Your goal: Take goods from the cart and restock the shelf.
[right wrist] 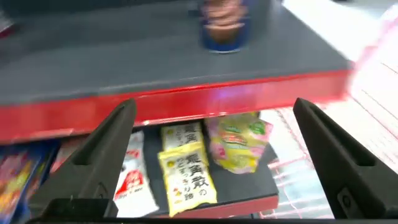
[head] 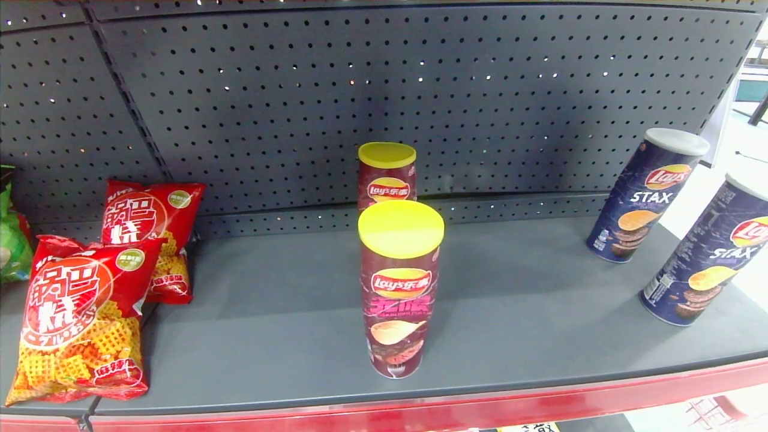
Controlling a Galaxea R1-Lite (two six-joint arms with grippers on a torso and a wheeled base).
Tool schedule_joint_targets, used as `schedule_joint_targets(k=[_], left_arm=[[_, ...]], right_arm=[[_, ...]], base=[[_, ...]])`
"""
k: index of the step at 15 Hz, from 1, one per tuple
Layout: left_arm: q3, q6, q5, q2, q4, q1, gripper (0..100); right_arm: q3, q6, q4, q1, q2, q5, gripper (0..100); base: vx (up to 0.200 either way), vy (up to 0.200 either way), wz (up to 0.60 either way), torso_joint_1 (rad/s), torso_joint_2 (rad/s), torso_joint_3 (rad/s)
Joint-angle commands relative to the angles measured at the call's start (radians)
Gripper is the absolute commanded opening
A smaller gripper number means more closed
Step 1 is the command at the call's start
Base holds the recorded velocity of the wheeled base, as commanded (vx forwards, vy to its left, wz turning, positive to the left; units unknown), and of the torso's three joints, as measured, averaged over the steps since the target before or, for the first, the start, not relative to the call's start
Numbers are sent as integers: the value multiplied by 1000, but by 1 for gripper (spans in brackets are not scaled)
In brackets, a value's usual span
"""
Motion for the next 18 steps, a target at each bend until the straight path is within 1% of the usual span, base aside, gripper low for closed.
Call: schedule_joint_targets(k=[1, 2, 3, 4, 5, 7, 10, 18], left_arm=[[0, 0, 1, 1, 0, 0, 100], [0, 0, 1, 1, 0, 0, 100], [-1, 0, 1, 1, 0, 0, 100], [-1, 0, 1, 1, 1, 0, 100], [0, 0, 1, 1, 1, 0, 100], [0, 0, 1, 1, 1, 0, 100], [-1, 0, 1, 1, 1, 0, 100], [-1, 0, 1, 1, 1, 0, 100]], right_arm=[[0, -64, 14, -9, 19, 110, 100], [0, -64, 14, -9, 19, 110, 100], [0, -72, 54, 10, -1, 82, 100], [0, 14, 68, 16, -12, 24, 100], [0, 6, 68, 24, -25, 18, 100], [0, 6, 68, 42, -64, 18, 100], [0, 20, 68, 42, -64, 1, 100], [0, 10, 68, 42, -64, 7, 100]], base=[[0, 0, 0, 0, 0, 0], [0, 0, 0, 0, 0, 0], [0, 0, 0, 0, 0, 0], [0, 0, 0, 0, 0, 0], [0, 0, 0, 0, 0, 0], [0, 0, 0, 0, 0, 0], [0, 0, 0, 0, 0, 0], [0, 0, 0, 0, 0, 0]])
